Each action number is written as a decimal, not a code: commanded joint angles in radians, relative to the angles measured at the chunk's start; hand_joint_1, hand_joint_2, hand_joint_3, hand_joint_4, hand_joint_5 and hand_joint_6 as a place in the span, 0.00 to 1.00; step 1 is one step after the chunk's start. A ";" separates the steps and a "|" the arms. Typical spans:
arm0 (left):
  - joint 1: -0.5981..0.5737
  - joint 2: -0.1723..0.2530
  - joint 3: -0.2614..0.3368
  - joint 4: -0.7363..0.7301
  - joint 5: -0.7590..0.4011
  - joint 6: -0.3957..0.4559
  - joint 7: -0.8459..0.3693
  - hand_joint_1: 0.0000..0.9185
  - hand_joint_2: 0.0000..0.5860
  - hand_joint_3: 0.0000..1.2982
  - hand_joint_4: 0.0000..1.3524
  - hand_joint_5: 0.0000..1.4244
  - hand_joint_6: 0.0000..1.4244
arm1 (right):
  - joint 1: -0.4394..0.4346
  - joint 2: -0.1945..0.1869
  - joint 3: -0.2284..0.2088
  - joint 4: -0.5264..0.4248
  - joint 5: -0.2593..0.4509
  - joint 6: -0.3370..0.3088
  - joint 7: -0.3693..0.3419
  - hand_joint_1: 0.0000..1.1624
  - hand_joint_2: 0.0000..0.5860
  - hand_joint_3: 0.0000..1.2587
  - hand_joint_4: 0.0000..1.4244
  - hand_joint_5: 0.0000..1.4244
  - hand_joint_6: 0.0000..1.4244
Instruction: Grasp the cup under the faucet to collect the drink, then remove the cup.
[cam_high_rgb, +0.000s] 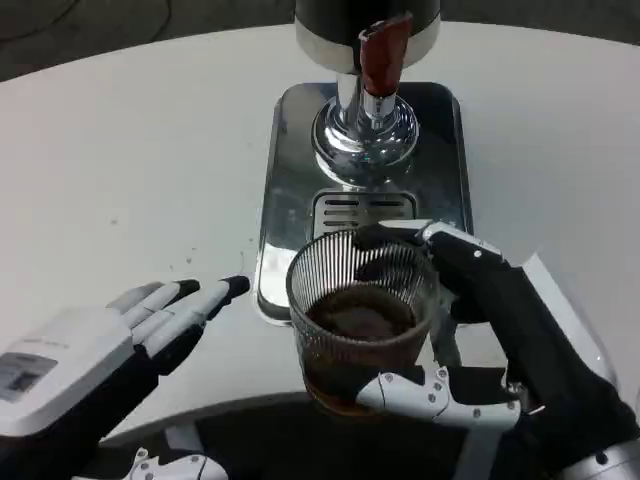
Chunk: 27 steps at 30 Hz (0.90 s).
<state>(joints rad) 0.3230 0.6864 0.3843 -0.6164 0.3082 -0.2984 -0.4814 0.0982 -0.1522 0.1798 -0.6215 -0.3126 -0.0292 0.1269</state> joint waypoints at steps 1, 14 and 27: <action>0.029 -0.012 0.013 -0.029 0.010 0.019 -0.006 0.00 0.20 0.00 0.00 0.00 0.00 | 0.013 -0.012 -0.015 -0.040 0.051 -0.024 0.021 0.75 0.29 0.76 0.77 0.91 0.91; 0.046 -0.025 0.001 -0.075 0.033 0.057 -0.013 0.00 0.20 0.00 0.00 0.00 0.00 | 0.023 -0.030 -0.041 -0.043 0.098 -0.033 0.054 0.75 0.29 0.76 0.77 0.91 0.91; 0.064 -0.032 0.009 -0.094 0.045 0.063 -0.011 0.00 0.20 0.00 0.00 0.00 0.00 | 0.027 -0.043 -0.053 -0.045 0.122 -0.034 0.066 0.75 0.29 0.76 0.77 0.91 0.91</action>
<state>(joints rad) 0.3719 0.6569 0.3855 -0.6982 0.3565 -0.2374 -0.4818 0.1215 -0.1990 0.1278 -0.6331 -0.2247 -0.0293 0.1903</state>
